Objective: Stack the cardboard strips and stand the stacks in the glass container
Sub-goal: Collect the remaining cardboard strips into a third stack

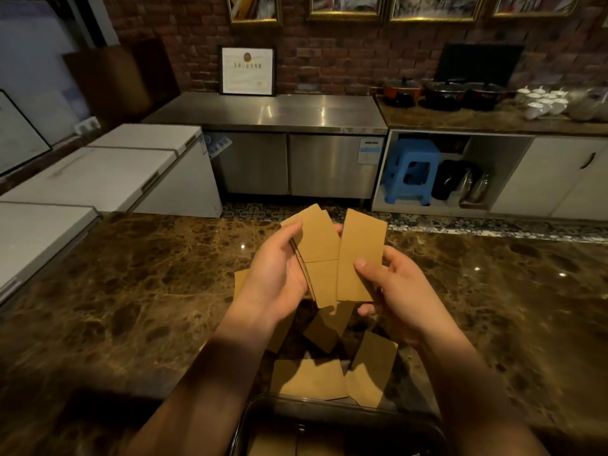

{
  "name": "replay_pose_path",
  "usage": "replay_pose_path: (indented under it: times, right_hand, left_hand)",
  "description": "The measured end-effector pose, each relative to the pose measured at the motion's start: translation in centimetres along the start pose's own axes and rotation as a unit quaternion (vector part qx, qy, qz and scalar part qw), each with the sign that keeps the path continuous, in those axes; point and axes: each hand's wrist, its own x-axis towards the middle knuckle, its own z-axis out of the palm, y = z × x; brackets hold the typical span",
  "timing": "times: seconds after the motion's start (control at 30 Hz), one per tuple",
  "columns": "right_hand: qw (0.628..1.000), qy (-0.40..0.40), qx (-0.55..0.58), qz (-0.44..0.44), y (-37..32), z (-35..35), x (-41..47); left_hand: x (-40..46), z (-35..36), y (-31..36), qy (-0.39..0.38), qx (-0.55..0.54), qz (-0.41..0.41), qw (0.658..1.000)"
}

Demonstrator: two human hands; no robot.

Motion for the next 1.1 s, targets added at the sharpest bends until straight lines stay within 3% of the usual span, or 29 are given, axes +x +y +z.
replay_pose_path:
  times: [0.1, 0.27, 0.43, 0.63, 0.9, 1.1]
  right_hand:
    - [0.999, 0.021, 0.037, -0.01, -0.1, -0.4, -0.2]
    - [0.992, 0.079, 0.093, -0.039, -0.5, -1.1, -0.4]
    - [0.98, 0.123, 0.155, -0.022, -0.9, -2.0, -0.5]
    - [0.977, 0.113, 0.181, -0.006, -0.8, -1.1, -0.9]
    - [0.99, 0.075, 0.112, -0.031, 0.0, 1.7, -1.2]
    - [0.994, 0.076, 0.077, -0.027, -0.3, 0.3, -1.0]
  left_hand:
    - [-0.1, -0.3, 0.2, -0.011, -0.015, 0.01, 1.0]
    - [0.1, -0.3, 0.7, 0.036, -0.031, 0.028, 0.998]
    - [0.0, -0.6, 1.1, 0.016, -0.076, 0.014, 0.997]
    - [-0.1, 0.0, 0.9, -0.008, -0.037, 0.028, 0.999]
    - [-0.2, 1.0, -0.5, -0.056, 0.05, 0.049, 0.996]
    - [0.4, 0.3, -0.7, -0.031, -0.057, 0.06, 0.996]
